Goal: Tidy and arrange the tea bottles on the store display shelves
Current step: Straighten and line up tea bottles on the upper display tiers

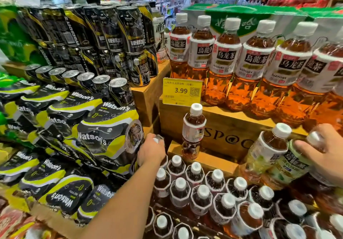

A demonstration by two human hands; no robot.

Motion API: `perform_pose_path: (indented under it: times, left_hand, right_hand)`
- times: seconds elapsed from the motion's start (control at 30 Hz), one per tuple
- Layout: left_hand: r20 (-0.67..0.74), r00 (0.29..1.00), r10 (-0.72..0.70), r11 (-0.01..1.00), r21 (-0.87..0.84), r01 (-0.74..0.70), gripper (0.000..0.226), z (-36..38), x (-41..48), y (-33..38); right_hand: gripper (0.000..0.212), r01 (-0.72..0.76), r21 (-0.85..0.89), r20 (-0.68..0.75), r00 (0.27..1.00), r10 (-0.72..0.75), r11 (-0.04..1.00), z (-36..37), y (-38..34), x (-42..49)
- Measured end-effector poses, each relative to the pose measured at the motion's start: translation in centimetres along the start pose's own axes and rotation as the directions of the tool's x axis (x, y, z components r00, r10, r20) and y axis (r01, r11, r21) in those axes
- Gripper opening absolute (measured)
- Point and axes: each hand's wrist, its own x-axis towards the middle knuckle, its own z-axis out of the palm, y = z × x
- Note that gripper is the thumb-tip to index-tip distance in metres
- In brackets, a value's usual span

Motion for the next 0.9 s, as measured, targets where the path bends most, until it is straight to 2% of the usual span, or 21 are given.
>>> perform_pose_path:
  times: [0.07,0.13,0.2,0.3,0.47,0.6,0.9]
  left_hand:
    - [-0.022,0.999,0.038,0.999,0.037,-0.037,0.023,-0.2,-0.2,0.3]
    - [-0.083,0.990,0.110,0.994,0.027,-0.109,0.018,-0.1,-1.0,0.5]
    - [-0.164,0.957,0.239,0.971,0.020,-0.239,0.018,-0.3,-2.2,0.9]
    - [-0.266,0.876,0.403,0.914,0.063,-0.401,0.019,-1.6,-3.5,2.0]
    - [-0.358,0.781,0.512,0.858,0.176,-0.482,0.021,-6.1,-5.0,3.7]
    - [-0.355,0.746,0.563,0.821,0.142,-0.552,0.018,-8.8,-6.0,5.4]
    - [-0.174,0.770,0.613,0.789,0.081,-0.610,0.016,-9.0,-6.2,7.8]
  right_hand:
    - [0.059,-0.015,-0.005,0.067,0.998,0.015,1.000,-0.8,-1.8,-0.7]
    - [0.044,-0.021,-0.042,0.031,0.999,0.022,0.999,-2.2,-4.4,-1.5]
    - [0.038,-0.017,-0.068,0.026,0.999,0.019,0.998,-2.7,-5.6,-1.8]
    - [0.037,-0.048,-0.091,0.113,0.992,0.059,0.995,-3.0,-5.9,-1.5]
    - [0.037,-0.034,-0.122,0.184,0.981,0.056,0.992,-3.2,-6.4,-1.4]
    - [0.035,-0.049,-0.113,0.205,0.976,0.072,0.992,-3.9,-6.4,-1.8]
    - [0.034,-0.064,-0.075,0.217,0.973,0.079,0.995,-3.9,-6.3,-1.8]
